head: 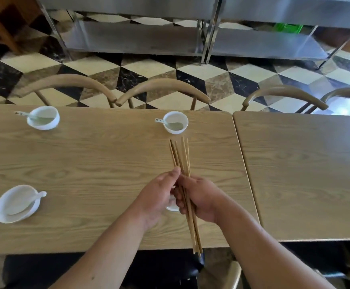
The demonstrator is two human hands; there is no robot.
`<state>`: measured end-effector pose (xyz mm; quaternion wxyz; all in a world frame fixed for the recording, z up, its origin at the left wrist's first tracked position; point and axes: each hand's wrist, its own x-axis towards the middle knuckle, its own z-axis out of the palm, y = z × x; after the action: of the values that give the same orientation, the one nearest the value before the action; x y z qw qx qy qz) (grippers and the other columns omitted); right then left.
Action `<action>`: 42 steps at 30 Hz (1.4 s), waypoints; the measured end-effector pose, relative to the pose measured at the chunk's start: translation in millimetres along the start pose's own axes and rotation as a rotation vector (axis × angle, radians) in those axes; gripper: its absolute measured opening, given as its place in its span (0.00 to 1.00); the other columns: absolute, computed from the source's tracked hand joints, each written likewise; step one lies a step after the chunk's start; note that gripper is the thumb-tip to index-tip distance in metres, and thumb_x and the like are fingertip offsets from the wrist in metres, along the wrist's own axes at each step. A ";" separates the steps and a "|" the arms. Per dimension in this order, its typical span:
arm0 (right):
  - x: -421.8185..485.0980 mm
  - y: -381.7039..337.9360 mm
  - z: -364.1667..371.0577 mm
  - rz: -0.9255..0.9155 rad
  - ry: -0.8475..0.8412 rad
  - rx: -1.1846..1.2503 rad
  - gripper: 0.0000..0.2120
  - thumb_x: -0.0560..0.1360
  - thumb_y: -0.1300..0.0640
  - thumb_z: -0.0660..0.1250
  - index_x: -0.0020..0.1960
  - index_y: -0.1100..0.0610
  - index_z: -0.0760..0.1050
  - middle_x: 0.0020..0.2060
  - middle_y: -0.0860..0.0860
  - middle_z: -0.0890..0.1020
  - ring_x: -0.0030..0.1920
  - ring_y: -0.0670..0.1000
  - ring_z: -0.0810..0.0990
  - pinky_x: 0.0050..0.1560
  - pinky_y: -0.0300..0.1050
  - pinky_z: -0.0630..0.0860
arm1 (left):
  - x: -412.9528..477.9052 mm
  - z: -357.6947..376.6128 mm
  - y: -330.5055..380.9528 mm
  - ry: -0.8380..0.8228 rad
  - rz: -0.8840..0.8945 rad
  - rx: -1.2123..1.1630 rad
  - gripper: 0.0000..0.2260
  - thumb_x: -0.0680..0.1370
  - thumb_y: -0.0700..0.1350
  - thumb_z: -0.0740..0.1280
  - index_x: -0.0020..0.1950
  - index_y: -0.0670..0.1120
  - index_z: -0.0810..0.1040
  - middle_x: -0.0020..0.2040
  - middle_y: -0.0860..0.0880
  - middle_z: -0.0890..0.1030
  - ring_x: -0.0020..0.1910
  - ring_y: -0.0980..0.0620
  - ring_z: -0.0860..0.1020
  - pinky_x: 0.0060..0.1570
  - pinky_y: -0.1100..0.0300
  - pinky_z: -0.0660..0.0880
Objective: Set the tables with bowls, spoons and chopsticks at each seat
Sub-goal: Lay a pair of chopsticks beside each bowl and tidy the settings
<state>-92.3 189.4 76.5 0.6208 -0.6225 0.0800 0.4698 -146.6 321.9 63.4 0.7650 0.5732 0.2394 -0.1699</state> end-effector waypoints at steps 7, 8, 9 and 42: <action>4.7 20.4 -36.5 0.042 -0.327 0.089 0.15 0.89 0.56 0.57 0.55 0.64 0.77 0.40 0.58 0.83 0.34 0.53 0.82 0.34 0.45 0.81 | 11.4 15.1 -14.4 -0.039 -0.110 -0.125 0.26 0.86 0.52 0.64 0.65 0.26 0.75 0.30 0.41 0.68 0.22 0.43 0.71 0.24 0.54 0.74; 6.0 23.5 -44.2 0.050 -0.355 0.096 0.15 0.89 0.56 0.57 0.55 0.64 0.78 0.40 0.59 0.84 0.34 0.53 0.82 0.35 0.45 0.81 | 13.3 17.6 -16.6 -0.059 -0.109 -0.109 0.27 0.86 0.52 0.65 0.64 0.26 0.75 0.33 0.39 0.69 0.23 0.43 0.72 0.25 0.54 0.76; 7.4 26.4 -51.6 0.057 -0.376 0.095 0.15 0.89 0.56 0.57 0.55 0.64 0.78 0.41 0.59 0.83 0.34 0.53 0.82 0.34 0.45 0.81 | 16.0 20.2 -19.3 -0.079 -0.114 -0.095 0.28 0.85 0.54 0.67 0.64 0.26 0.76 0.36 0.36 0.69 0.25 0.42 0.73 0.28 0.53 0.77; 99.2 79.7 -109.2 0.192 0.435 -0.232 0.09 0.77 0.67 0.60 0.42 0.59 0.77 0.31 0.54 0.78 0.28 0.52 0.74 0.28 0.43 0.71 | 54.3 14.7 -1.7 0.368 -0.145 0.087 0.12 0.89 0.48 0.61 0.53 0.42 0.78 0.41 0.45 0.89 0.34 0.47 0.86 0.42 0.48 0.83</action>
<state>-39.6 127.5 -70.1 0.4660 -0.7654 0.2158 0.3879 -100.0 308.1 34.9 0.6686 0.6082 0.4085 -0.1271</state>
